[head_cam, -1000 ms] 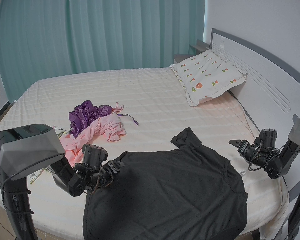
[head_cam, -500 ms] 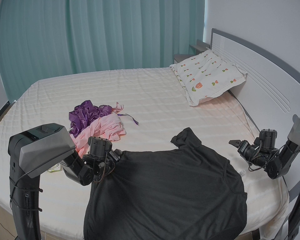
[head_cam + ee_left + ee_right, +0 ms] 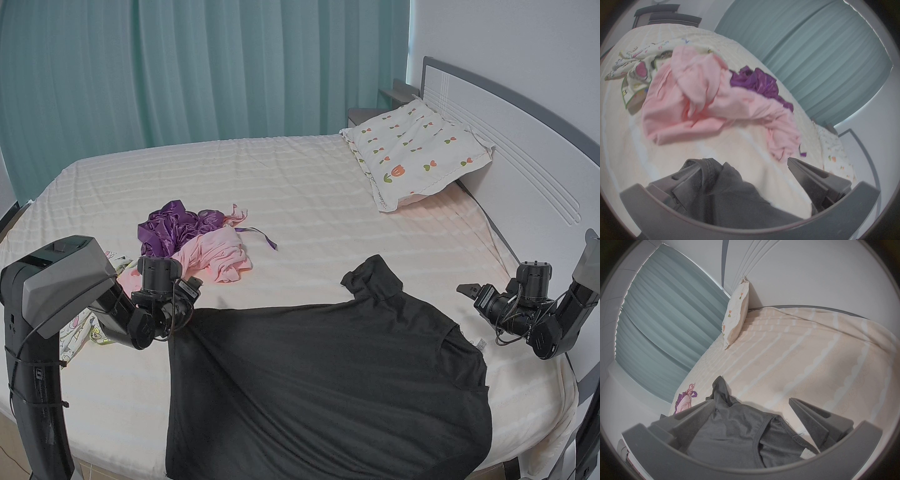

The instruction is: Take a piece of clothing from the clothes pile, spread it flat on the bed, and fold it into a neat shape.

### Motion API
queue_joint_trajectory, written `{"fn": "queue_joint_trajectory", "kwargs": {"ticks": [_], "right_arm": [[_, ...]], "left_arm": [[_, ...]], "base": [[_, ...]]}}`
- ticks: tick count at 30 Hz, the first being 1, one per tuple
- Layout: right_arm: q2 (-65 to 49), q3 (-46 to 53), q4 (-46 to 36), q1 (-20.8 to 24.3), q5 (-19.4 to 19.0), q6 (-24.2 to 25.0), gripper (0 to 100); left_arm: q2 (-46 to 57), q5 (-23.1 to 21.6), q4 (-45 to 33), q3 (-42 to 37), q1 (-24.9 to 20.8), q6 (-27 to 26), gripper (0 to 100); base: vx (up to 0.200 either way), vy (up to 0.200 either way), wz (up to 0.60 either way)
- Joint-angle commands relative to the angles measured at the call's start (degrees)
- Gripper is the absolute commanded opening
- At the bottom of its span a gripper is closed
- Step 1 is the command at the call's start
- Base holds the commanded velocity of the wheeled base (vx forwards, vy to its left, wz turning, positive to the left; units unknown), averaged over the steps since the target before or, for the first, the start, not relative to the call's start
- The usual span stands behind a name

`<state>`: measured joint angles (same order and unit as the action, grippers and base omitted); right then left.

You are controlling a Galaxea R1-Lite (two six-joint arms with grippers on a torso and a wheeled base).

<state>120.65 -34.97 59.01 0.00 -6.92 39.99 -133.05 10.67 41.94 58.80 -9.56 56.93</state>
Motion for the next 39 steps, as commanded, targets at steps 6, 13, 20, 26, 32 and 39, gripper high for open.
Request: {"fn": "queue_joint_trajectory", "kwargs": {"ticks": [6,13,20,26,32,39], "right_arm": [[0.55,-0.01,0.05,0.0,-0.02,0.01,100],[0.46,0.08,0.05,0.18,0.07,0.01,100],[-0.5,-0.09,0.05,0.44,0.07,0.09,100],[0.46,-1.59,-0.04,2.55,0.07,-0.17,100],[3.36,-9.67,-1.8,5.1,-0.37,-0.96,100],[11.98,-26.46,-11.38,8.61,-1.86,-1.58,100]], "left_arm": [[1.56,-1.09,-0.28,4.22,3.14,1.96,100],[0.6,-4.07,-6.25,4.31,2.7,1.69,100],[3.15,-5.83,-8.1,2.55,3.32,0.99,100],[6.84,-10.23,-9.33,1.23,3.14,-0.06,100],[11.14,-12.16,-9.94,-0.44,3.49,0.11,100],[16.24,-12.86,-9.77,-11.33,2.97,0.11,100]], "base": [[0.0,0.0,0.0],[0.0,0.0,0.0],[0.0,0.0,0.0],[0.0,0.0,0.0],[0.0,0.0,0.0],[0.0,0.0,0.0]]}}
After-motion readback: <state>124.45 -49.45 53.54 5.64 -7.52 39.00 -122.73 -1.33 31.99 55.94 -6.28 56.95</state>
